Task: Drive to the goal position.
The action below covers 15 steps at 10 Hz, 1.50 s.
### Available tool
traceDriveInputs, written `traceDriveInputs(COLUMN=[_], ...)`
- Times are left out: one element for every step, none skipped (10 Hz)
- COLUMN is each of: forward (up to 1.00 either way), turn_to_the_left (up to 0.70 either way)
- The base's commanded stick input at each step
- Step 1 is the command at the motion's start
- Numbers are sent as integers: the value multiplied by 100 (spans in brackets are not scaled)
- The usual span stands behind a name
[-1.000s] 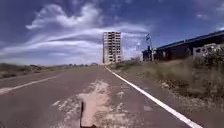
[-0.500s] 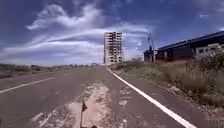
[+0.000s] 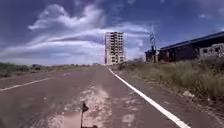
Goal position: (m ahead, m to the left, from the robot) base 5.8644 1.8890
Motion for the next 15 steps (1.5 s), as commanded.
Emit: traceDriveInputs(forward=[100, 100, 100, 100, 100, 100, 100, 100, 100, 100, 100, 95, 89, 83, 78], turn_to_the_left=[0, 0, 0, 0, 0, 40, 40, 40, 40, 40, 40, 40, 39, 39, 38])
